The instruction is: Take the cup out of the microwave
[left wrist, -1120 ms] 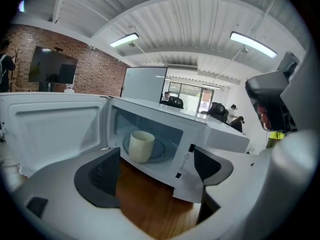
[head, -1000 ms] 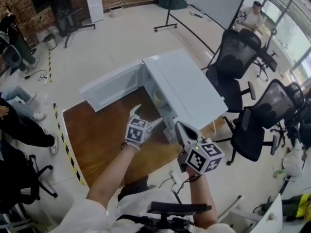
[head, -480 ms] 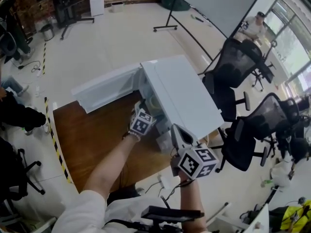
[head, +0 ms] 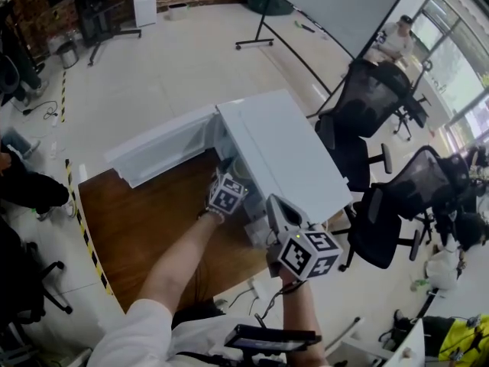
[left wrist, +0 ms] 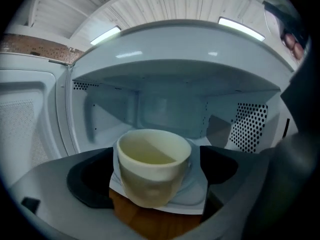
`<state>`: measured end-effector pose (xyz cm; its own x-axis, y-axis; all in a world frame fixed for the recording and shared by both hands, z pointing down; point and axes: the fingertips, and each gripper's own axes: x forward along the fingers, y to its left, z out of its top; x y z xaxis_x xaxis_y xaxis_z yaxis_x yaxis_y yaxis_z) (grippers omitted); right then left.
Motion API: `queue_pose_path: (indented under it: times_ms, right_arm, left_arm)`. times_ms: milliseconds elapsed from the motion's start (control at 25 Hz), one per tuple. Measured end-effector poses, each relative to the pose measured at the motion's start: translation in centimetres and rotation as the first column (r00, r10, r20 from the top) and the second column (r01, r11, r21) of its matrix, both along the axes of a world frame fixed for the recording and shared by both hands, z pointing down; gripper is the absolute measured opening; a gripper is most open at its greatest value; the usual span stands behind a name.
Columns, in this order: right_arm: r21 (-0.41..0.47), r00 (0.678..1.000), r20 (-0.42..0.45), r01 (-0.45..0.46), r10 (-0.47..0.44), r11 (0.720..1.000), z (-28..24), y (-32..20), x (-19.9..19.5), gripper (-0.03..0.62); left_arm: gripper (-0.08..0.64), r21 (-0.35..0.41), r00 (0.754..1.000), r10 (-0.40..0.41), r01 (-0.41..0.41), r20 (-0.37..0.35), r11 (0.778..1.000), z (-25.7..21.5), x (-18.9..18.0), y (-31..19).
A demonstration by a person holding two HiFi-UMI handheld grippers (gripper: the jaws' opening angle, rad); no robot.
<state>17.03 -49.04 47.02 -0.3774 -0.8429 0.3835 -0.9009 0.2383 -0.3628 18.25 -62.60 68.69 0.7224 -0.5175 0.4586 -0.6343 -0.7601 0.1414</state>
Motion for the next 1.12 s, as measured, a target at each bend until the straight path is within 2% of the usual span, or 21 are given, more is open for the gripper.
queue_pose_path:
  times_ms: [320, 640, 720, 840, 1120]
  right_arm:
    - [-0.006, 1.000, 0.027, -0.014, 0.014, 1.000, 0.0, -0.6, 0.1, 0.006]
    - [0.000, 0.999, 0.028, -0.038, 0.038, 0.999, 0.1, -0.6, 0.6, 0.007]
    - [0.022, 0.999, 0.014, -0.031, 0.031, 0.999, -0.6, -0.5, 0.5, 0.006]
    - [0.049, 1.000, 0.003, -0.011, 0.011, 0.999, -1.6, -0.5, -0.2, 0.008]
    - [0.046, 0.996, 0.081, -0.027, 0.023, 0.999, -1.3, 0.2, 0.4, 0.008]
  left_arm:
    - [0.526, -0.006, 1.000, 0.009, -0.009, 0.016, 1.000, 0.9, 0.9, -1.1]
    - [0.524, 0.016, 1.000, 0.013, -0.013, -0.001, 1.000, 1.1, 1.2, -1.6]
    - [0.459, 0.031, 1.000, 0.013, -0.013, 0.002, 0.999, 0.8, 1.1, -1.6]
    - [0.456, 0.045, 1.000, 0.017, -0.018, 0.011, 0.999, 0.9, 1.2, -1.7]
    - [0.457, 0.048, 0.999, -0.049, 0.050, -0.019, 0.998, 0.0, -0.5, -1.3]
